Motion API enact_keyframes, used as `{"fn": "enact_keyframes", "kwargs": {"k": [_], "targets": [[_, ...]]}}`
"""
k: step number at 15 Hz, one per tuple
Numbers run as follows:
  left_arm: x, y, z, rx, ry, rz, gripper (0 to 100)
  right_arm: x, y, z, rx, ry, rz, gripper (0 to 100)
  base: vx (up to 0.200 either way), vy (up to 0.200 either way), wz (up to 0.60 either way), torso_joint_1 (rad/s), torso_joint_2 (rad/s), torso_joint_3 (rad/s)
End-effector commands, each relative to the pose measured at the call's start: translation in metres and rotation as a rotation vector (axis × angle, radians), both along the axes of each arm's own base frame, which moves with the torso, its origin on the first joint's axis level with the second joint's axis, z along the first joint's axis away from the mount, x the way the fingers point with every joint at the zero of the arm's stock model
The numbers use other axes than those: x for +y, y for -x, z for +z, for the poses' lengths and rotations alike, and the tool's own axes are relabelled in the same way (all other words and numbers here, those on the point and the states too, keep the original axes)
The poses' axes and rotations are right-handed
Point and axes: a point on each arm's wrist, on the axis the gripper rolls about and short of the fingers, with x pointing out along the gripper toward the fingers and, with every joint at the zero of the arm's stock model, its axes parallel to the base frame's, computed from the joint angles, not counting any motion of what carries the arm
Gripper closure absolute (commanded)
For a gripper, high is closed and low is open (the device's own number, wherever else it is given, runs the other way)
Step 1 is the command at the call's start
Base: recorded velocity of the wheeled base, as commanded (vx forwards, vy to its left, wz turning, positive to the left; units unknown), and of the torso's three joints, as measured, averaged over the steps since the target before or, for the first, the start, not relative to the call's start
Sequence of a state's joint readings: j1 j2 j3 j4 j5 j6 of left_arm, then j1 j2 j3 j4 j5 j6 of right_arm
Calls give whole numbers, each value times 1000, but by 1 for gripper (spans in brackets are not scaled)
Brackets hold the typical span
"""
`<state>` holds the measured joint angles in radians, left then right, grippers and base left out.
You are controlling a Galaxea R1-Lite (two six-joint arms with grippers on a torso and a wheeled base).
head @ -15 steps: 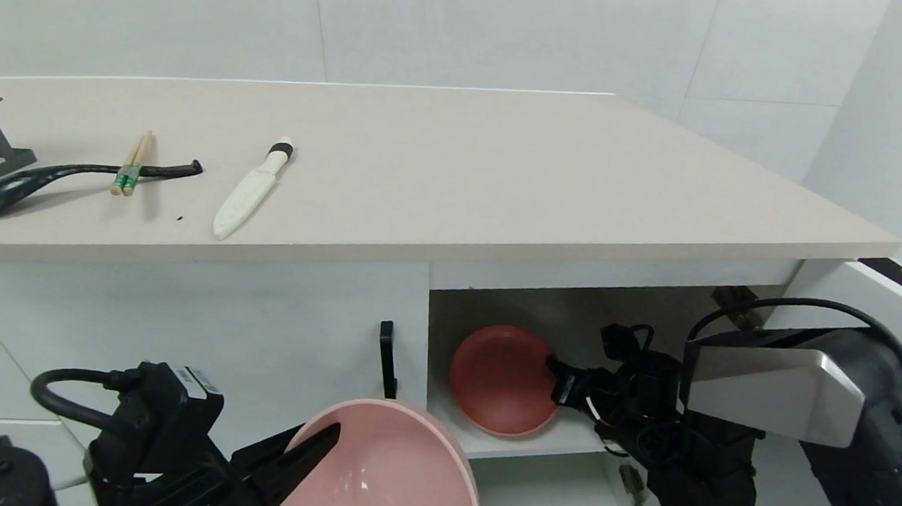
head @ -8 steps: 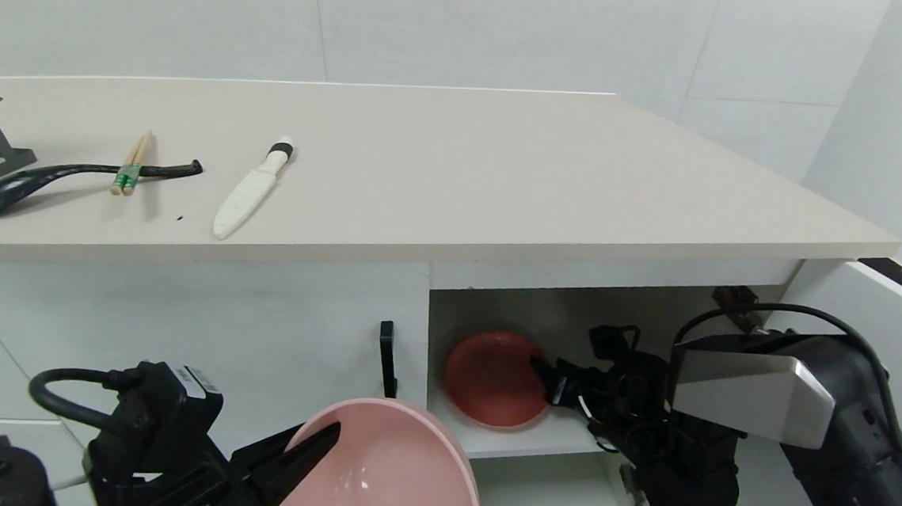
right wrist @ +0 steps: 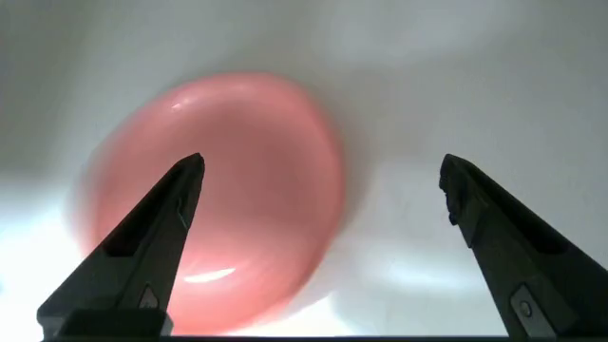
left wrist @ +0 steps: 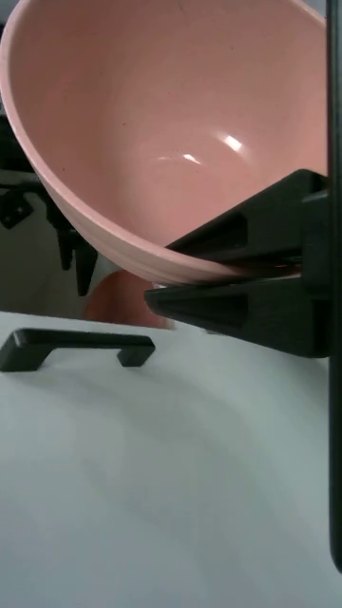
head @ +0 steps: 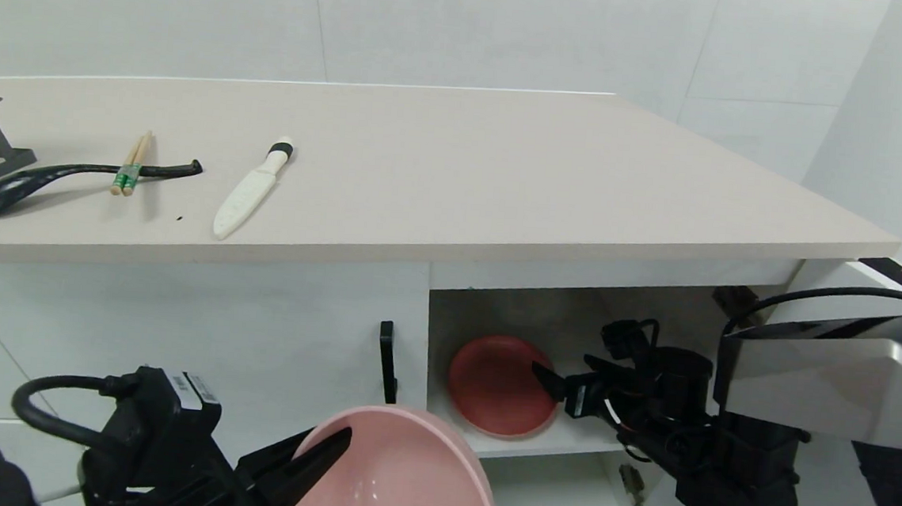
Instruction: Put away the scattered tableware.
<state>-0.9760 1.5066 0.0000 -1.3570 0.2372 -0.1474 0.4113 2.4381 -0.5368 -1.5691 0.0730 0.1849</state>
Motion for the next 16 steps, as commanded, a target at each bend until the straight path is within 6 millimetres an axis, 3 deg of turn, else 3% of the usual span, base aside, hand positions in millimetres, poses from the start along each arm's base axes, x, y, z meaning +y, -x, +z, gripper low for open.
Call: {"fn": "enact_keyframes", "kwargs": {"k": [1, 4, 5, 8, 10, 16], "targets": [[-8, 7, -4, 10, -21, -64, 100, 2, 63, 71, -73, -26, 97, 0, 0, 0, 0, 0, 0, 0], [-17, 4, -15, -30, -141, -90, 100, -19, 127, 96, -50, -17, 150, 0, 0, 0, 0, 0, 0, 0], [-22, 1, -17, -54, -157, -97, 100, -26, 140, 104, -66, -22, 148, 0, 0, 0, 0, 0, 0, 0], [-49, -14, -28, -109, -181, -107, 100, -30, 141, 112, -120, -7, 7, 0, 0, 0, 0, 0, 0, 0], [-62, -22, -47, -93, -237, -111, 100, -31, 141, 113, -117, -26, -6, 0, 0, 0, 0, 0, 0, 0], [-95, -42, -55, -165, -262, -95, 100, -30, 145, 120, -142, -49, 4, 0, 0, 0, 0, 0, 0, 0]]}}
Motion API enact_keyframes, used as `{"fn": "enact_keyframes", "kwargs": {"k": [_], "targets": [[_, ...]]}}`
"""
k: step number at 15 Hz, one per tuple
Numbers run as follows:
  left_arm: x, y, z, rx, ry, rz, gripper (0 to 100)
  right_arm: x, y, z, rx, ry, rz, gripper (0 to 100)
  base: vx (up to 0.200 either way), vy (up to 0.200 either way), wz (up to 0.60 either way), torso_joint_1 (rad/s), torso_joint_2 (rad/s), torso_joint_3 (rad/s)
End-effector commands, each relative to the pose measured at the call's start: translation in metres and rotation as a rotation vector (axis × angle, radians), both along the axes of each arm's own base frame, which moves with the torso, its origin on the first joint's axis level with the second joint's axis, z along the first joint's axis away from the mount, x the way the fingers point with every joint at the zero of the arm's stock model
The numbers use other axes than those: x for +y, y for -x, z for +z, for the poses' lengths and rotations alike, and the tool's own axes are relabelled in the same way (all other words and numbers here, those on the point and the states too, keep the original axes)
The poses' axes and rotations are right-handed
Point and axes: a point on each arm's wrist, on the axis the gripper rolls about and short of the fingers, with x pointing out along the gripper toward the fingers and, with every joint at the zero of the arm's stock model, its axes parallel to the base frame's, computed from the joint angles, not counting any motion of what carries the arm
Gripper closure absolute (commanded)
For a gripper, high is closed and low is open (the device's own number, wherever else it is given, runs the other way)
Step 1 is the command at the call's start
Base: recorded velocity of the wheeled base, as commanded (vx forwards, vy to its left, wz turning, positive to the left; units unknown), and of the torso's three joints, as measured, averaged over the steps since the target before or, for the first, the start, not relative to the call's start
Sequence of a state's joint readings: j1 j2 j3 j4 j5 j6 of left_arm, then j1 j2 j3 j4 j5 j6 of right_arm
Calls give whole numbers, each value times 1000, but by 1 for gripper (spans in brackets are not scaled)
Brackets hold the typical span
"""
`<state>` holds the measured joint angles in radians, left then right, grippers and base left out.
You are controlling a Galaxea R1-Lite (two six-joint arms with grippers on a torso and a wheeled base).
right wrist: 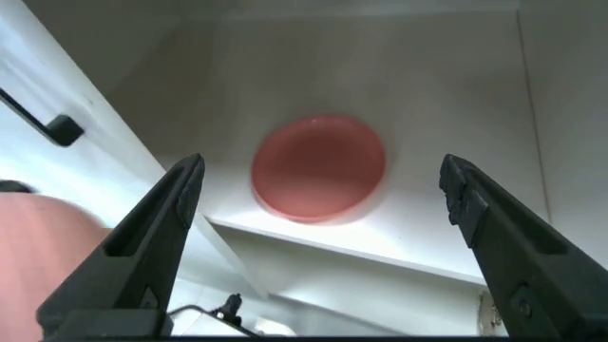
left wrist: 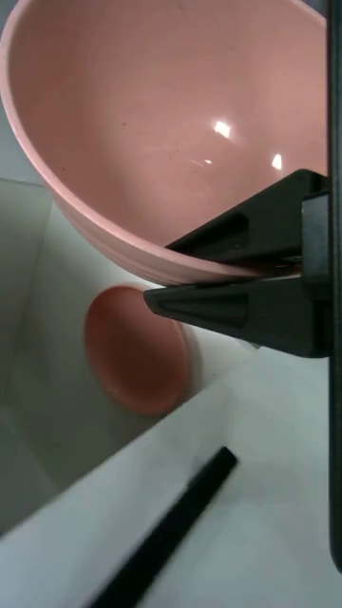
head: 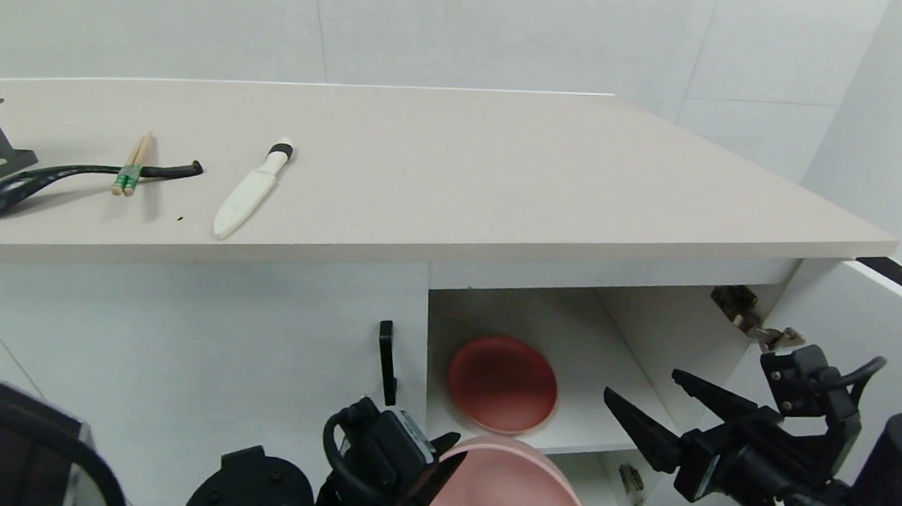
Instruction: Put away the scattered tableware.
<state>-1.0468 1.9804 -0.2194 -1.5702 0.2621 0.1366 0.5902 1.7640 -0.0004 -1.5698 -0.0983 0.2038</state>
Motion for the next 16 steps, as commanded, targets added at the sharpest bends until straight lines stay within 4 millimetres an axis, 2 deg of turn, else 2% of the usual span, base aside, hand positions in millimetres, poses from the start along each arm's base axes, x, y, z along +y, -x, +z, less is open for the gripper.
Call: {"fn": "enact_keyframes", "kwargs": {"k": [1, 6, 10, 13, 16], "targets": [[-20, -11, -14, 3, -15, 3, 100, -2, 0, 2, -7, -7, -9, 0, 0, 0, 0, 0, 0, 0], [-51, -53, -26, -72, 11, 114, 100, -4, -1, 3, 8, -45, -27, 0, 0, 0, 0, 0, 0, 0], [-54, -81, -32, -92, 27, 234, 100, -4, -1, 3, -8, -16, -18, 0, 0, 0, 0, 0, 0, 0], [-57, -83, -27, -104, 54, 235, 100, -4, -1, 2, -9, -1, -19, 0, 0, 0, 0, 0, 0, 0], [-67, -77, -21, -115, 86, 206, 100, -1, -6, -11, 47, 28, -21, 0, 0, 0, 0, 0, 0, 0]]}}
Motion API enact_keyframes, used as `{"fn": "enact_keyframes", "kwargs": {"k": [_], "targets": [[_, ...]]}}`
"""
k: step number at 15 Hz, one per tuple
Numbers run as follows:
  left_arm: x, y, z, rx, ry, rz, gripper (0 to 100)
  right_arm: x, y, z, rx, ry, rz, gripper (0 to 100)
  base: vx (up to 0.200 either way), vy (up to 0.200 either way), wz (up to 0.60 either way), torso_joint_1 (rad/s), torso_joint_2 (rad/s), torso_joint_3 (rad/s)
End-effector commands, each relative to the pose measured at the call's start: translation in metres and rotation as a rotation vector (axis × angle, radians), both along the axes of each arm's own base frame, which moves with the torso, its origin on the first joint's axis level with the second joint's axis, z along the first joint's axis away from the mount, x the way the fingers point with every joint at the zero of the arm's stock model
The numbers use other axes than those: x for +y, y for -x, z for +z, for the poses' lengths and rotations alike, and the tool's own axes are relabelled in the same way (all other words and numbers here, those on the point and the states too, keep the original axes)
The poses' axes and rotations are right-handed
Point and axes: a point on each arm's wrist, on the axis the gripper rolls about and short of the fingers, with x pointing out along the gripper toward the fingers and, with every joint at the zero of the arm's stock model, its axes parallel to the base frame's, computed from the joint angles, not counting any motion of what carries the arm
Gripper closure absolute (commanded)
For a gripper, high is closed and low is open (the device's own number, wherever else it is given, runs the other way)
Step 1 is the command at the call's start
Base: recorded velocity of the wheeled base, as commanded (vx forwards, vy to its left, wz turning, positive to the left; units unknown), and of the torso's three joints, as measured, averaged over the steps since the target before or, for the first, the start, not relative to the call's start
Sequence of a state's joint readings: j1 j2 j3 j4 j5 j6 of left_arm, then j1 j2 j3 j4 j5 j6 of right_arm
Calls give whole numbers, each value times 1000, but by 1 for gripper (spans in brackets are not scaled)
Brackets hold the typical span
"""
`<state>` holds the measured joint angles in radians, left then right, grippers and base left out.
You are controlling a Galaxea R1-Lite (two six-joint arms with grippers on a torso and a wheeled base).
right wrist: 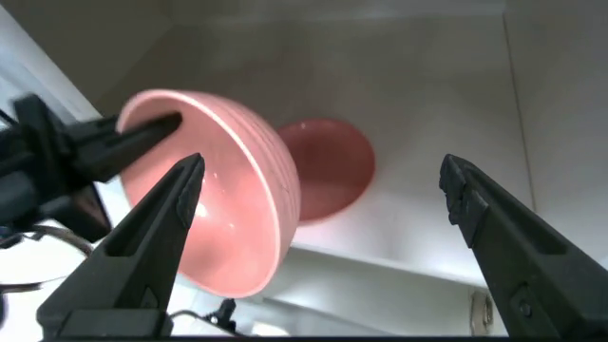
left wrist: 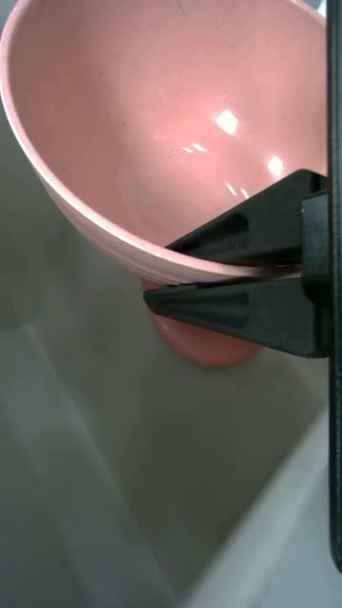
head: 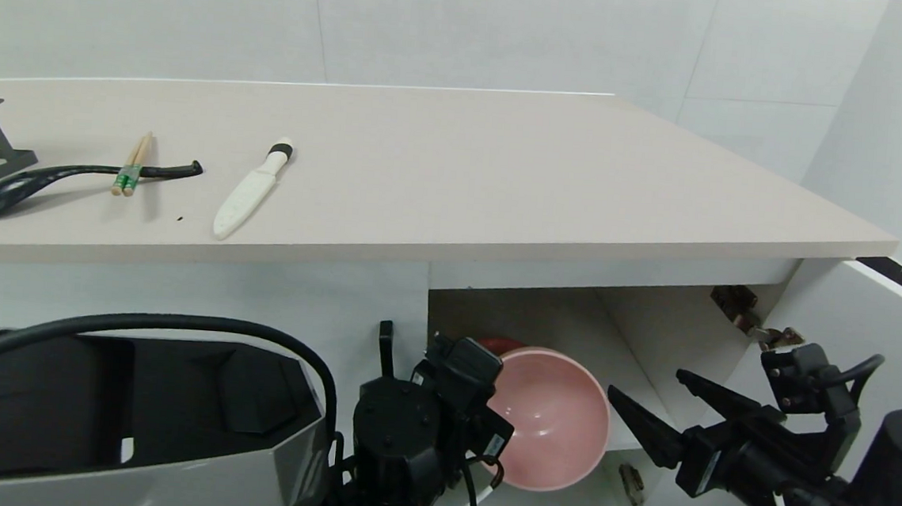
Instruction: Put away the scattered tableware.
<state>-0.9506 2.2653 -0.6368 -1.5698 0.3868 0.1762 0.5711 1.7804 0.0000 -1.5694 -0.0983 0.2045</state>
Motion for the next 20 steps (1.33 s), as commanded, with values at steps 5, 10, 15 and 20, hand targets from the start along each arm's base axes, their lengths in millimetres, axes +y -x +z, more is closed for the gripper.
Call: {"fn": "enact_keyframes", "kwargs": {"k": [5, 10, 15, 20], "targets": [[-7, 11, 19, -31, 52, -34, 100, -2, -15, -23, 94, 41, -49, 0, 0, 0, 0, 0, 0, 0], [-14, 2, 30, -68, 101, 22, 100, 3, -13, -21, 88, 38, -27, 0, 0, 0, 0, 0, 0, 0], [-27, -2, 27, -84, 118, 121, 100, 7, -17, -19, 76, 6, -24, 0, 0, 0, 0, 0, 0, 0], [-37, 2, 25, -89, 130, 144, 100, 5, -23, -17, 63, -6, -45, 0, 0, 0, 0, 0, 0, 0]]}}
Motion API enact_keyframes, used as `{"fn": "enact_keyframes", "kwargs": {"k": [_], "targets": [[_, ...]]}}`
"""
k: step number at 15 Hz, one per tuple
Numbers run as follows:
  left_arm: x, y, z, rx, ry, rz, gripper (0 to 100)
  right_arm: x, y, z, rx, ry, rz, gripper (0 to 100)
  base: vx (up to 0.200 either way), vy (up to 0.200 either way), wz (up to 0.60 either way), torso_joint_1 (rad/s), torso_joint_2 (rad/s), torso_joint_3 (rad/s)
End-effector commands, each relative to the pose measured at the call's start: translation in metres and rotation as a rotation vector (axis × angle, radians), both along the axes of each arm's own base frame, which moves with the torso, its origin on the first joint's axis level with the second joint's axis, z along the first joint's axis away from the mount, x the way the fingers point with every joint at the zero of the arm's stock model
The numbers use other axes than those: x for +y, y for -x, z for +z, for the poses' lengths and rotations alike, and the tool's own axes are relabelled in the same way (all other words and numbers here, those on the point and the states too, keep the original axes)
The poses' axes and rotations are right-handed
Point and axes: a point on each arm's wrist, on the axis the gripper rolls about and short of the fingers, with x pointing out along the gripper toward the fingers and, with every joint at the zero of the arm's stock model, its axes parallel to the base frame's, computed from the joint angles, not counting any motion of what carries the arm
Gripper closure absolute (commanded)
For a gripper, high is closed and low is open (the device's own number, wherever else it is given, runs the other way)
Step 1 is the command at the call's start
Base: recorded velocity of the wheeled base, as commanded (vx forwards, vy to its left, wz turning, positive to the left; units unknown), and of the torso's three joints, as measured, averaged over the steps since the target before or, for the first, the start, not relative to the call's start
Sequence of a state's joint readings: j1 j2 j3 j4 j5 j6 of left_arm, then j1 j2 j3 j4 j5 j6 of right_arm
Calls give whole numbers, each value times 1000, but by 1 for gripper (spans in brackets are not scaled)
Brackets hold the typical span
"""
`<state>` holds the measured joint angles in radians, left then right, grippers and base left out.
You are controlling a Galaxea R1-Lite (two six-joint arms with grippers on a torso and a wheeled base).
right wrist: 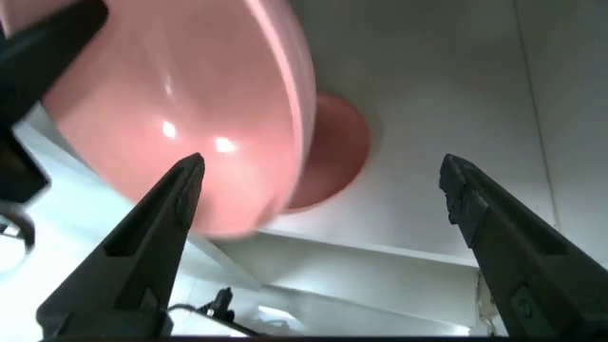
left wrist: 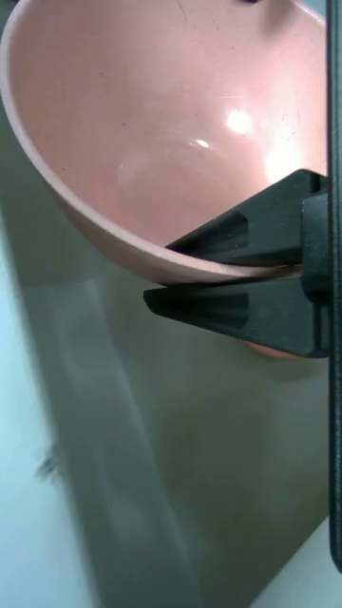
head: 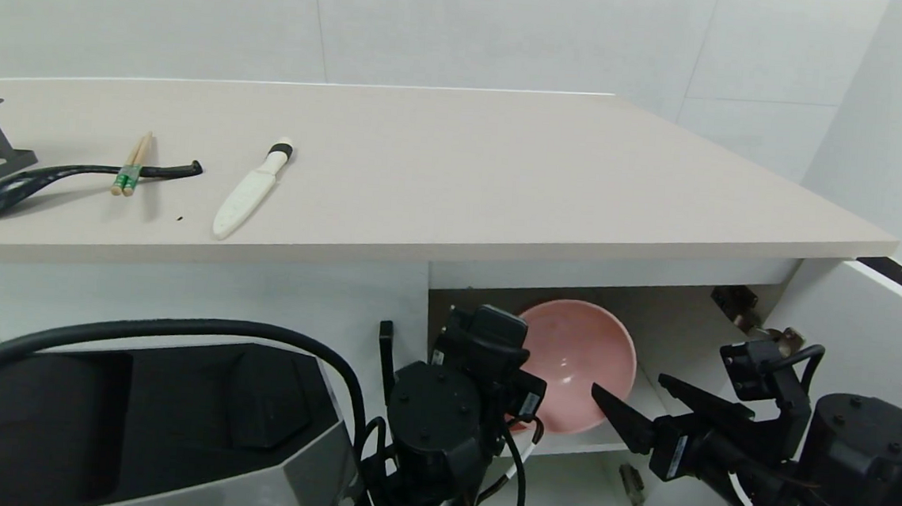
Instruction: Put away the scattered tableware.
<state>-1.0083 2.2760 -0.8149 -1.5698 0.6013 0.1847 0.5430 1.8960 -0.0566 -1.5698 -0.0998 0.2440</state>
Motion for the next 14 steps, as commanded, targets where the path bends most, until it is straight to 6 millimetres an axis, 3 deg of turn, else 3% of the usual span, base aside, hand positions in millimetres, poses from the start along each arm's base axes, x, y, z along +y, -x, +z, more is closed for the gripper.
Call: {"fn": "enact_keyframes", "kwargs": {"k": [1, 5, 6, 13, 14], "targets": [[-7, 10, -3, 3, -5, -30, 100, -3, -5, 1, -9, -5, -23, 0, 0, 0, 0, 0, 0, 0], [-8, 11, -3, 3, -6, -35, 100, -6, -7, 1, -8, -4, -40, 0, 0, 0, 0, 0, 0, 0], [-7, 11, -3, 4, -7, -33, 100, -6, -6, 1, -9, -5, -40, 100, 0, 0, 0, 0, 0, 0], [-9, 12, -9, 11, -20, -39, 100, -1, -5, 3, -21, -12, -14, 100, 0, 0, 0, 0, 0, 0], [-9, 12, -9, 12, -22, -41, 0, -1, -5, 3, -19, -13, -17, 100, 0, 0, 0, 0, 0, 0]]}}
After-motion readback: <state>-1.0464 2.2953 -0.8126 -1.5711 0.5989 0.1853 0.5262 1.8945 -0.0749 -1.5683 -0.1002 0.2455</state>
